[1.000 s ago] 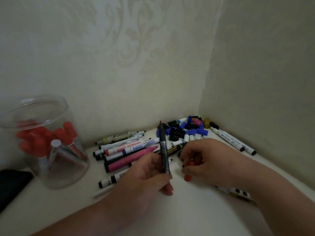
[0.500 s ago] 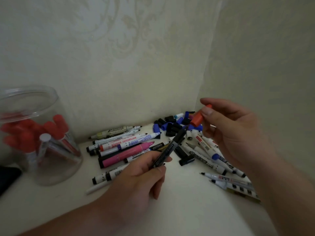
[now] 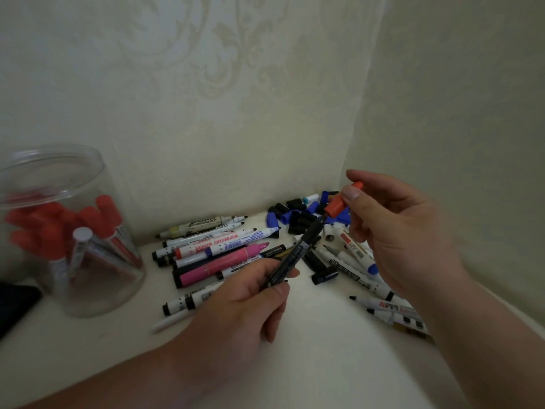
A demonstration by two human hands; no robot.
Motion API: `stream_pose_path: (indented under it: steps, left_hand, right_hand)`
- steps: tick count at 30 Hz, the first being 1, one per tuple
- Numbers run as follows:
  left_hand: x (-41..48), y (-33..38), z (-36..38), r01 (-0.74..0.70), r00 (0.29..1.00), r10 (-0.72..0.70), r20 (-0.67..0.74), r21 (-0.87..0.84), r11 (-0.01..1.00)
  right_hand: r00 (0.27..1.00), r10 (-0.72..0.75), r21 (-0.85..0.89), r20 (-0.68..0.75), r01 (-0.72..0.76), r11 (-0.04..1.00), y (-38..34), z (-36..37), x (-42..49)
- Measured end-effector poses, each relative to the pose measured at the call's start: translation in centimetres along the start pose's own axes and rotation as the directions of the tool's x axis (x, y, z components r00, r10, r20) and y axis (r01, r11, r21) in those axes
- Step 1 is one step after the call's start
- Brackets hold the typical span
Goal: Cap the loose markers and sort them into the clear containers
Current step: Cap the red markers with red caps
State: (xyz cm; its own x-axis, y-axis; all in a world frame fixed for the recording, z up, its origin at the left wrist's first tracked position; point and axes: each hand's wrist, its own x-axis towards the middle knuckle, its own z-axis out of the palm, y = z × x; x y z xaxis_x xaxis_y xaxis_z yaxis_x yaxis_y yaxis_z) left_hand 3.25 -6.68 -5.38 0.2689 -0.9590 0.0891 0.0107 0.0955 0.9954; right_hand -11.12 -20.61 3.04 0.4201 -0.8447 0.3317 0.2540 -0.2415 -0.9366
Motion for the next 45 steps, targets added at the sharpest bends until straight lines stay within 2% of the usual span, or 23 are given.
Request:
stream_pose_path:
  steps: [6, 15, 17, 22, 29, 36, 39, 42, 43, 44, 45]
  left_hand:
    - [0.2, -0.6, -0.3, -0.004, 1.000, 0.004, -0.007, -0.006, 1.000]
    - [0.2, -0.6, -0.2, -0.027, 1.000, 0.028, -0.015, 0.030, 0.999]
    - [0.2, -0.5, -0.1, -0.023, 0.999, 0.024, -0.022, 0.024, 0.999]
    - [0.0, -0.2, -0.1, -0.015, 1.000, 0.015, -0.015, -0.047, 0.999]
    - [-0.1, -0.1, 0.0, -0.027, 1.000, 0.027, -0.003, -0.134, 0.991]
    - [-0.5, 0.3, 0.1, -0.012, 1.000, 0.011, -0.009, -0.169, 0.985]
    - [-0.7, 0.8, 0.6, -0.059, 0.998, 0.060, 0.005, -0.143, 0.988]
    - [-0.8, 1.8, 0.6, -0.148, 0.986, 0.132, -0.097, -0.173, 0.974]
    - [-0.8, 2.3, 0.4, -0.169, 0.978, 0.140, -0.154, -0.194, 0.966]
    - [-0.8, 3.1, 0.1, -0.185, 0.966, 0.144, -0.215, -0.182, 0.966]
    - [-0.8, 3.8, -0.4, -0.189, 0.949, 0.146, -0.278, -0.135, 0.973]
  right_hand:
    - [0.995, 0.022, 0.009, 0.101, -0.023, 1.000, 0.6, 0.3, -0.1]
    - [0.998, 0.044, -0.005, 0.039, -0.043, 0.999, 0.7, 0.7, -0.2]
    - [0.996, 0.062, -0.009, 0.061, -0.061, 0.998, 0.8, 0.7, -0.3]
    - [0.989, 0.002, -0.201, 0.151, 0.029, 0.979, 0.9, 1.0, -1.1]
    - [0.995, 0.017, -0.126, 0.102, -0.004, 0.992, 1.2, 2.2, -1.5]
    - [0.997, -0.034, -0.211, 0.065, 0.047, 0.976, 1.8, 2.4, -1.5]
    - [0.995, 0.001, -0.136, 0.100, 0.013, 0.991, 1.5, 2.9, -2.1]
    - [0.985, 0.123, 0.025, 0.117, -0.127, 0.992, 1.8, 3.8, -3.0]
    - [0.983, 0.121, -0.033, 0.140, -0.118, 0.993, 2.1, 3.9, -3.4]
    - [0.976, 0.086, -0.192, 0.201, -0.047, 0.980, 2.6, 3.9, -3.7]
    - [0.944, 0.046, -0.385, 0.327, 0.089, 0.919, 3.1, 3.9, -4.2]
